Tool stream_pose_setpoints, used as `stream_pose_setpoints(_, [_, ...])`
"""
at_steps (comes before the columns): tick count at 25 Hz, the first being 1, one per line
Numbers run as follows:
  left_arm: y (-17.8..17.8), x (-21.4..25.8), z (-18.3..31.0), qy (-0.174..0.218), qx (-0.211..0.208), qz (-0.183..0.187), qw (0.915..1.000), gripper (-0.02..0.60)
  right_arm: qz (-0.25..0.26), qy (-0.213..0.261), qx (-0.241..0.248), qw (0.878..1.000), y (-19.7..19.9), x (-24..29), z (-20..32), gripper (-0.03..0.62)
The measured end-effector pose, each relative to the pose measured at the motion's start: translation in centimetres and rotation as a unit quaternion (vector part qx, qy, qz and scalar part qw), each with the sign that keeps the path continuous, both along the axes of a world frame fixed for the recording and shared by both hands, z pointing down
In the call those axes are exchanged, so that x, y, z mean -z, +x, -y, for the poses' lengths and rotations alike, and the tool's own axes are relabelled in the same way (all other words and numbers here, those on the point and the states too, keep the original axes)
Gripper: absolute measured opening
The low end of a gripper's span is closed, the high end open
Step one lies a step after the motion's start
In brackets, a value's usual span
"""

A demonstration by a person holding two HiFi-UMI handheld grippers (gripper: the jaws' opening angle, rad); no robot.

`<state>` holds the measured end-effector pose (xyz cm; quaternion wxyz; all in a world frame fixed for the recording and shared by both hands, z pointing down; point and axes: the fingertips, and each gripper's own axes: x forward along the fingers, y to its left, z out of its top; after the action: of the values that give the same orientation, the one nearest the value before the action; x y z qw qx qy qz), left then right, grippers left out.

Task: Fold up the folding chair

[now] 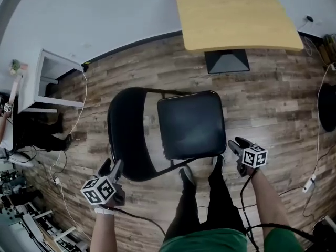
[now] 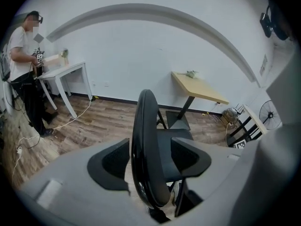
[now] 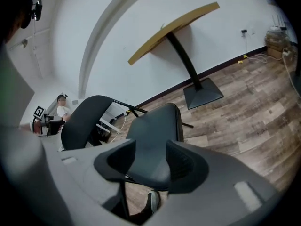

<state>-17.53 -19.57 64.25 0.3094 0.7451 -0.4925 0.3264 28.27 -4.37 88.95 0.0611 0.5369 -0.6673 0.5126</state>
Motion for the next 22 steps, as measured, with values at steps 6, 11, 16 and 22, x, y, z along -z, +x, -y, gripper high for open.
stream_pose_setpoints(6, [0.5,-2.5,0.1,-0.034,-0.012,0.037,0.9987,0.301,0.055,-0.034,0.053,0.996,0.2,-6.8,1.2,0.289])
stream_pose_setpoints(11, [0.6,-4.8,-0.8,-0.052,-0.022,0.085,0.9948,0.322,0.096,-0.046,0.085,0.991,-0.1,-11.9,2.7,0.359])
stream_pose_setpoints(16, [0.3,-6.5,-0.3,-0.065,-0.013,0.115,0.9911,0.324,0.139,-0.058,0.068,0.986,-0.7,-15.7,4.1,0.410])
stream_pose_setpoints(22, [0.5,-7.2,-0.3,-0.068,-0.004,0.131,0.9890,0.322,0.213,-0.064,0.089,0.971,-2.7,-18.5,4.1,0.416])
